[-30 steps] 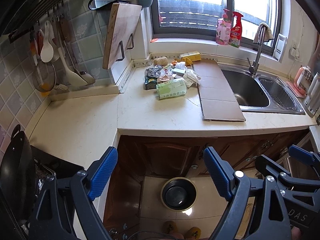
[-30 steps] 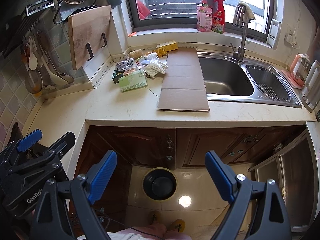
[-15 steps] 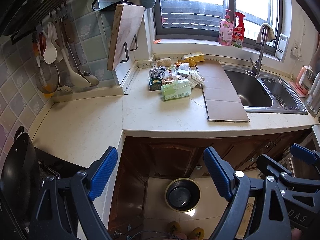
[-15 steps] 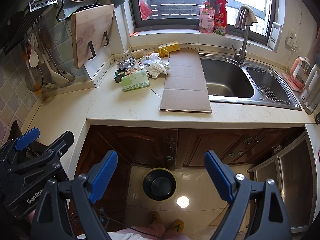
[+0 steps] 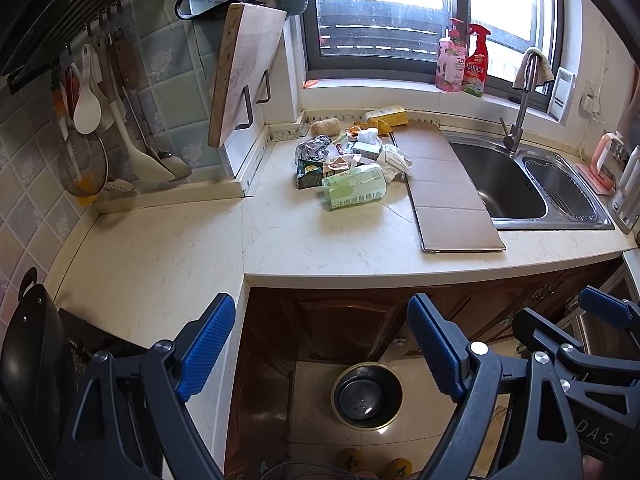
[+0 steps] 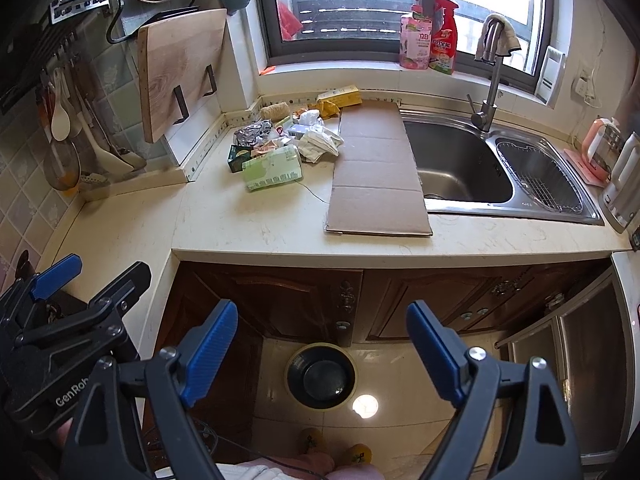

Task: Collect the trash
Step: 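Move both tools toward the trash pile on the counter, then grasp the green-and-white milk cup with the left tool while the right tool grasps crumpled white paper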

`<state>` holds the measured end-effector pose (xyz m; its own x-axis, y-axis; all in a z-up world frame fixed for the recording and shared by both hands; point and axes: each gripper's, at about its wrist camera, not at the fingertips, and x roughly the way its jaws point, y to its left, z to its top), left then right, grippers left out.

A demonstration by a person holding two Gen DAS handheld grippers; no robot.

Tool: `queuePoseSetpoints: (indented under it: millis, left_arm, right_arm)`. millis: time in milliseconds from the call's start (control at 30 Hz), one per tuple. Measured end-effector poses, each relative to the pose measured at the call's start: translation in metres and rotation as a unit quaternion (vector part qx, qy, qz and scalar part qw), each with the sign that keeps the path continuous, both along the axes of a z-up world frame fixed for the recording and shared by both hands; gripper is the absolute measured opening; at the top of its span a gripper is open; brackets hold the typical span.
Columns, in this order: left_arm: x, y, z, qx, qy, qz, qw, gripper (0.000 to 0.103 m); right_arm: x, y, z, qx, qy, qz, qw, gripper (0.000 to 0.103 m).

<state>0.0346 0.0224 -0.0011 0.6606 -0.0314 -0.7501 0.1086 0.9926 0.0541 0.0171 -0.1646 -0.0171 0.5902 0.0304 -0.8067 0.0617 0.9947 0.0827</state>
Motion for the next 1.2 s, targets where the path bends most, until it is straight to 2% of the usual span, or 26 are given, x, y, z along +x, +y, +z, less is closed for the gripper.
queuePoseSetpoints:
  millis: [367, 567, 767, 900, 1067, 1200]
  left_arm:
    - [0.032, -0.003, -0.003, -0.01, 0.008, -0.027, 0.9996, 0.087]
    - [0.069, -0.012, -0.004, -0.007, 0.006, -0.032, 0.9995, 0.087]
    - [0.127, -0.016, -0.009, -0.015, 0.024, -0.009, 0.9996, 0.087]
    - [0.173, -0.025, -0.015, -0.007, 0.033, -0.004, 0.9994, 0.087]
    - [0.227, -0.051, -0.031, 0.02, 0.044, -0.03, 0.9984, 0.087]
    - [0.267, -0.073, -0.057, 0.057, 0.068, -0.068, 0.9937, 0.087]
  right_arm:
    - [0.023, -0.006, 0.005, 0.01, -0.01, 0.008, 1.0, 0.087]
    - [0.057, -0.024, 0.0, 0.024, -0.005, 0.019, 1.0, 0.086]
    - [0.117, -0.052, 0.001, 0.044, -0.002, 0.037, 0.998, 0.086]
    - [0.164, -0.069, -0.003, 0.052, 0.007, 0.055, 0.997, 0.086]
    - [0.225, -0.085, -0.013, 0.058, 0.022, 0.08, 0.995, 0.086]
    - [0.274, -0.093, -0.028, 0.067, 0.039, 0.1, 0.992, 0.086]
